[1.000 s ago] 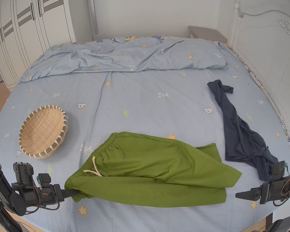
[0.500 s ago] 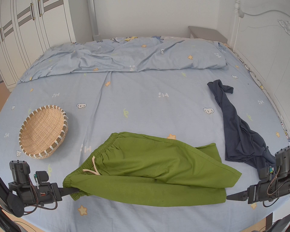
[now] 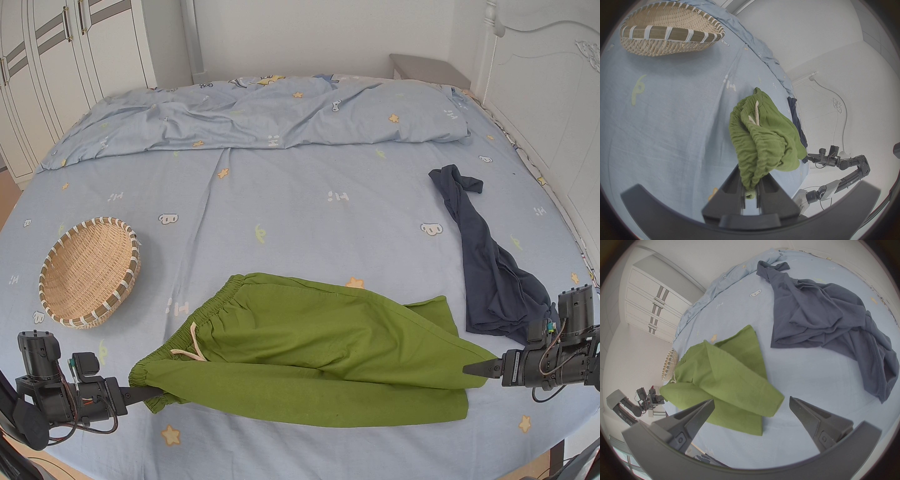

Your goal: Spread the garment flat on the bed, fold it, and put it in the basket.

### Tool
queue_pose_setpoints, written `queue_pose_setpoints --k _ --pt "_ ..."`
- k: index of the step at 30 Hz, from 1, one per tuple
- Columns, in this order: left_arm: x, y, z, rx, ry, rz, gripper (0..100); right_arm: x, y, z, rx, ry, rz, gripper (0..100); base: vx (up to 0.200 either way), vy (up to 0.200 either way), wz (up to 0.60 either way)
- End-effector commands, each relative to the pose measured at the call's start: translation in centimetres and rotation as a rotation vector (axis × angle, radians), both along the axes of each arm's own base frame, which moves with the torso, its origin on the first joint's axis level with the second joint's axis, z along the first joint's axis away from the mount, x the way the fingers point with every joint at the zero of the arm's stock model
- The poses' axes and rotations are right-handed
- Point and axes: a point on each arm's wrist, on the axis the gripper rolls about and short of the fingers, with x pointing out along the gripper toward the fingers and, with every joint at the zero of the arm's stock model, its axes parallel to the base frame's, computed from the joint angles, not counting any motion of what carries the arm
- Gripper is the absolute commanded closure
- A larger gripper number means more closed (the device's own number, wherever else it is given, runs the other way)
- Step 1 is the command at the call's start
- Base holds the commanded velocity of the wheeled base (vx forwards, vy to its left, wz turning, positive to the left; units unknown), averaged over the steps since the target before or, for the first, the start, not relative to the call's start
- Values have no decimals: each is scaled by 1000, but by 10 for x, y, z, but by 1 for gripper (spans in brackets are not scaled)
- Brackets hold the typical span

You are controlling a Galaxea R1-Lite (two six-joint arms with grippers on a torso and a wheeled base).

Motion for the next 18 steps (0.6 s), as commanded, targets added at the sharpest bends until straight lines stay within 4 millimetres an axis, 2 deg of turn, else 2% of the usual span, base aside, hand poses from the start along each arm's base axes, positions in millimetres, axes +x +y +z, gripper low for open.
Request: queue_pose_setpoints --k 1,6,7,18 --pt "-2 0 -1 -1 7 1 100 11 -4 0 2 -2 -26 0 0 0 0" --pt "-2 0 -1 0 6 0 100 23 -3 -1 4 5 -24 0 0 0 0" --pt "-2 0 -1 0 6 0 100 25 -3 -1 4 5 -22 100 0 0 0" --pt "-2 0 -1 0 6 -1 100 25 0 -6 25 32 8 100 0 0 0"
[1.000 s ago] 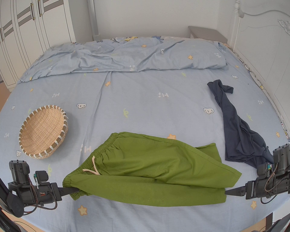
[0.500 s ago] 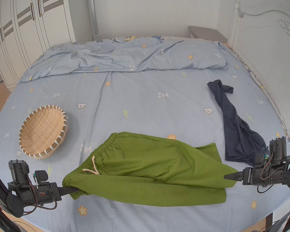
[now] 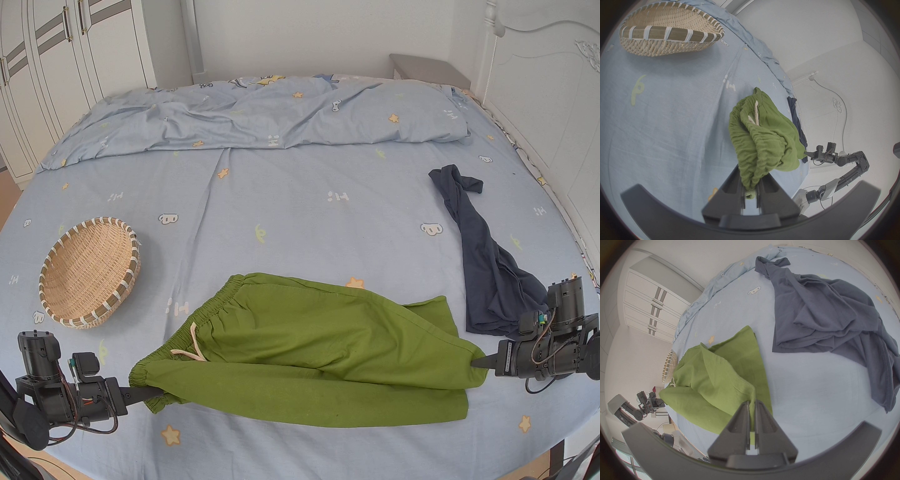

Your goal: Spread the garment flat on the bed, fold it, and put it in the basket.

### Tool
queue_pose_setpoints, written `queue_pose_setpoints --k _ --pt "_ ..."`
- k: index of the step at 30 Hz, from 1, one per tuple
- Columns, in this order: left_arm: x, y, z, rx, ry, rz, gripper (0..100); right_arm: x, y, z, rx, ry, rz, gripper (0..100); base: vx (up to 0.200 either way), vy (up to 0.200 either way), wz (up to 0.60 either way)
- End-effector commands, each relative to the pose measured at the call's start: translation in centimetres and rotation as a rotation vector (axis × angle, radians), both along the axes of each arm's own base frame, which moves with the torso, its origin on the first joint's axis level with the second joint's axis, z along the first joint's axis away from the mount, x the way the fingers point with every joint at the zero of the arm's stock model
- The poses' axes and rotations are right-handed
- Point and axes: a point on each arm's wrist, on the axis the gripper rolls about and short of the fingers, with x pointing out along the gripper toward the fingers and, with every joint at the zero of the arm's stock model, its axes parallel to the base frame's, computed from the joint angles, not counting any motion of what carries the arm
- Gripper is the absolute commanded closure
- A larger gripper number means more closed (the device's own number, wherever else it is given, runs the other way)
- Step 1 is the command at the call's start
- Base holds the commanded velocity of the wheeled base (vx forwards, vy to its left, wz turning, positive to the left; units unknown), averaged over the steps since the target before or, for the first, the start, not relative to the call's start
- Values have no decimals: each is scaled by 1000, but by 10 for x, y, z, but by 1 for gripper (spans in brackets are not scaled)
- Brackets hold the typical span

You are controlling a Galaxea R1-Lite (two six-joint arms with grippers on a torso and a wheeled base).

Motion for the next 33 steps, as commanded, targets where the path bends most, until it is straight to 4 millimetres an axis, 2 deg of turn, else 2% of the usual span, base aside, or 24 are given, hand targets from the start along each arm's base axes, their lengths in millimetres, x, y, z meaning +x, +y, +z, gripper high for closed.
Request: queue_pose_setpoints --k 1,6,7,9,10,11,13,15,17,20,23,24,25,29,32,33 --pt "-2 0 -1 -1 7 1 100 1 0 -2 2 9 3 100 0 0 0" --pt "-2 0 -1 -2 7 0 100 5 -1 2 5 -13 -4 100 0 0 0" --pt "-3 0 -1 -2 7 0 100 23 0 25 16 -122 -18 100 0 0 0" --pt "-3 0 -1 -1 6 0 100 28 0 33 18 -152 -21 100 0 0 0" --pt "-3 0 -1 -1 6 1 100 40 1 53 24 -222 -24 100 0 0 0" --pt "-3 0 -1 1 5 3 100 45 1 64 27 -251 -25 100 0 0 0" --pt "-3 0 -1 1 5 3 100 45 1 64 27 -251 -25 100 0 0 0" --pt "-3 0 -1 1 5 5 100 70 4 122 32 -349 -20 100 0 0 0" --pt "-3 0 -1 1 5 5 100 84 5 143 36 -387 -20 100 0 0 0" --pt "-4 1 0 1 2 8 100 115 8 157 41 -432 -20 100 0 0 0" --pt "-3 1 0 1 0 9 100 135 10 169 46 -479 -20 100 0 0 0" --pt "-3 1 0 1 0 9 100 136 10 169 46 -480 -20 100 0 0 0" --pt "-3 2 0 1 0 13 100 150 11 172 48 -502 -22 100 0 0 0" --pt "-3 2 0 1 2 13 100 172 14 173 50 -529 -23 100 0 0 0" --pt "-3 2 0 1 0 13 100 181 15 171 49 -532 -24 100 0 0 0" --pt "-3 2 0 1 2 13 100 193 16 166 48 -531 -25 100 0 0 0"
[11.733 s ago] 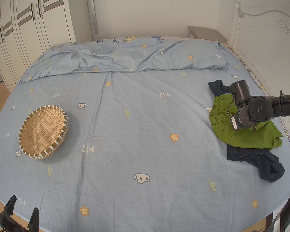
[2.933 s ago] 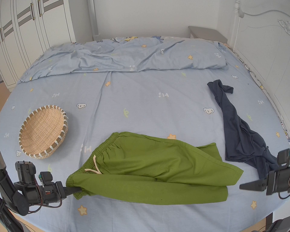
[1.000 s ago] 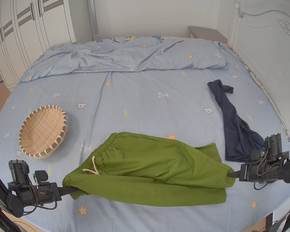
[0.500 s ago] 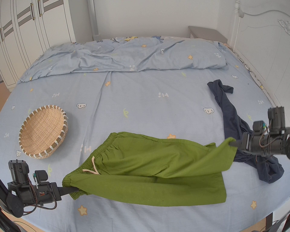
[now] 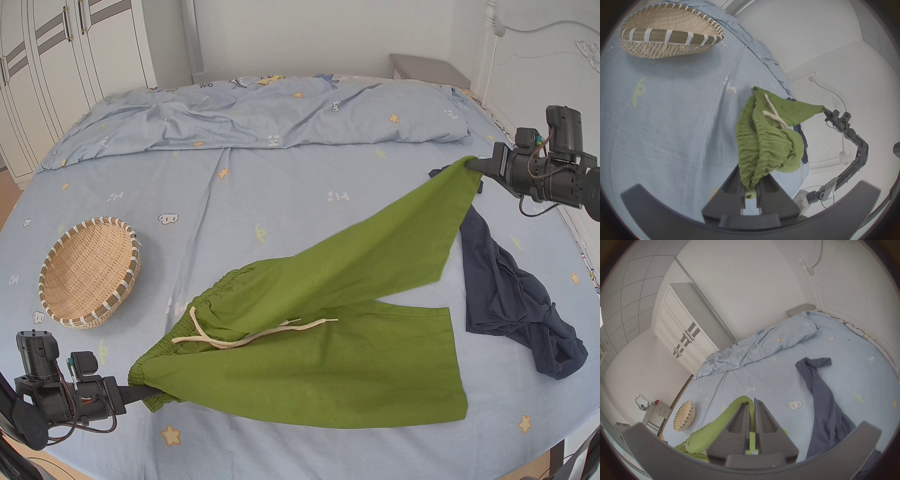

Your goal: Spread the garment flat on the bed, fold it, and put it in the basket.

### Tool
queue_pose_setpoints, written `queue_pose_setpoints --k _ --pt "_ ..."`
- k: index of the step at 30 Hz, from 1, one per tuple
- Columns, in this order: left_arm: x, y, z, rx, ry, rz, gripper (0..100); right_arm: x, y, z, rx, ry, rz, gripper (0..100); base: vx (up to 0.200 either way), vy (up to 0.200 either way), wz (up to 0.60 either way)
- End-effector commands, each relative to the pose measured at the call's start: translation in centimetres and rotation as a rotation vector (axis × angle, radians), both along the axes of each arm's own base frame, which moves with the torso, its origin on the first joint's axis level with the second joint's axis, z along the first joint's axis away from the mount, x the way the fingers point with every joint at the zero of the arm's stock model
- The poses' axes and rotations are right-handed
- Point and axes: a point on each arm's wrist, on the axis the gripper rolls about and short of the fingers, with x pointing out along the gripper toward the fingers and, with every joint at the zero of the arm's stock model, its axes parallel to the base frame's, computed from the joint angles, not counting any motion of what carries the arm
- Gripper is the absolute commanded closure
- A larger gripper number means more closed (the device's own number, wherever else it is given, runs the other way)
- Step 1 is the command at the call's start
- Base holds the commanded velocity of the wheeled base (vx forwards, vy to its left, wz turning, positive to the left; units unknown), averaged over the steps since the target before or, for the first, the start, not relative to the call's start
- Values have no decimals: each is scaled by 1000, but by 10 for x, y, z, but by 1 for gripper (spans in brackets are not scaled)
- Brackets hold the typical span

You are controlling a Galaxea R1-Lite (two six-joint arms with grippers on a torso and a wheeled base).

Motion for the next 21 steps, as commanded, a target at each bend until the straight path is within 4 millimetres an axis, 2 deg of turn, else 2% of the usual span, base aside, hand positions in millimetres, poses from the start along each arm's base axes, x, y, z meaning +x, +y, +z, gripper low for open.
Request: queue_pose_setpoints --k 1,2,8,13,16,18,19,21 --pt "-3 0 -1 -1 10 4 100 63 7 -25 -7 38 -1 100 0 0 0" --pt "-3 0 -1 -1 10 4 100 68 8 -27 -7 38 1 0 0 0 0" --pt "-4 0 -2 -1 12 2 100 85 9 -35 -5 31 -1 0 0 0 0" --pt "-4 0 -2 -1 12 1 100 86 5 -32 -4 33 -12 0 0 0 0" --pt "-3 -1 -2 -1 12 -1 100 79 3 -40 -8 104 -16 0 0 0 0" --pt "-3 -1 -2 -2 14 -2 100 68 2 -40 -12 154 -13 0 0 0 0" --pt "-2 -1 -2 -1 12 -5 100 51 -2 -38 -12 211 -8 0 0 0 0" --pt "-2 -1 -2 -1 12 -7 100 40 -7 -46 -16 275 -15 0 0 0 0"
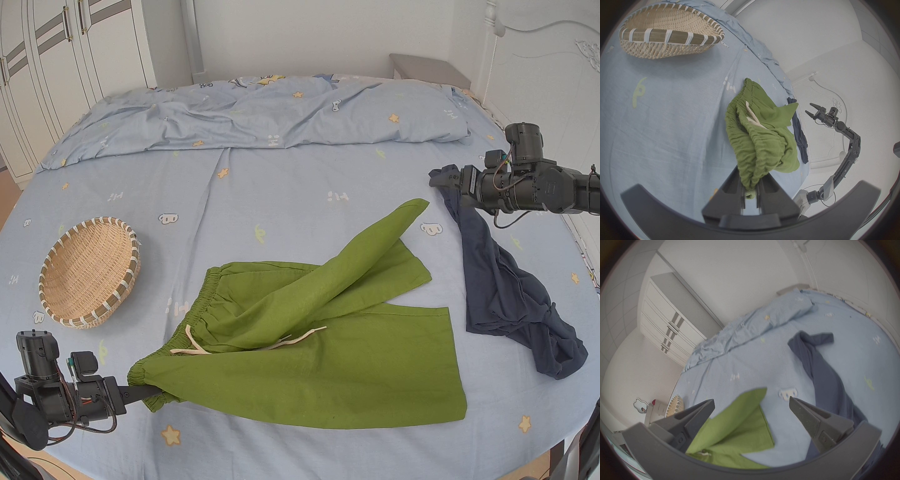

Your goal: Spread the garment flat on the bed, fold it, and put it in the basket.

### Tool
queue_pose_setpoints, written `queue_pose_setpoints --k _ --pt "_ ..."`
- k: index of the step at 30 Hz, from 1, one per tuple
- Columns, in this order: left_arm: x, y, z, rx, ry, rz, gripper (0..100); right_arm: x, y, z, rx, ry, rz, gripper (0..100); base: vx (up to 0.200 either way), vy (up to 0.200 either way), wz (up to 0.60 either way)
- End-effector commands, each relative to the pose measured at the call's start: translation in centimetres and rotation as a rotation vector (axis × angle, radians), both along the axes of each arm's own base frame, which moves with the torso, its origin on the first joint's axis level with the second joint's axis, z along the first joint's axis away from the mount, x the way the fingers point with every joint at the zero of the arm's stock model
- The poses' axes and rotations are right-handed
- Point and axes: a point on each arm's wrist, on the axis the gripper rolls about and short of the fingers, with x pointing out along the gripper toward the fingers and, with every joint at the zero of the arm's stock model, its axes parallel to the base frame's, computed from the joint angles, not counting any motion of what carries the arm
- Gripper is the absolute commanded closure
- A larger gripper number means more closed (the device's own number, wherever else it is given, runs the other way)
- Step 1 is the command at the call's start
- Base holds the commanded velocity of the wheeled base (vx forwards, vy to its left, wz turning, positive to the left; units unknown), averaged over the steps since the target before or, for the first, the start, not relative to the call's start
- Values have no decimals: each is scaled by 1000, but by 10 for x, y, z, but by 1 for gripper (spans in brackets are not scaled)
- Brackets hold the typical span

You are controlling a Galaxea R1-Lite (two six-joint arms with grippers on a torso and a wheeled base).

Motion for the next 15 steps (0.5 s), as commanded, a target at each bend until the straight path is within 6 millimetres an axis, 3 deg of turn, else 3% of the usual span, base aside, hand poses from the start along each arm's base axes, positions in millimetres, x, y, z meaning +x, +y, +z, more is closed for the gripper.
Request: queue_pose_setpoints --k 1,4,5,7,15 --pt "-2 -1 -2 -2 12 -5 100 -37 -10 -9 0 146 2 0 0 0 0" --pt "-1 -1 -2 -3 12 -6 100 -50 -14 -26 15 228 22 0 0 0 0" --pt "0 -1 -2 -3 10 -6 100 -62 -19 -46 39 305 47 0 0 0 0" --pt "0 -1 -2 -3 10 -6 100 -71 -22 -65 64 376 87 0 0 0 0" --pt "0 -2 -2 -4 12 -10 100 -98 -28 -110 48 498 201 0 0 0 0"
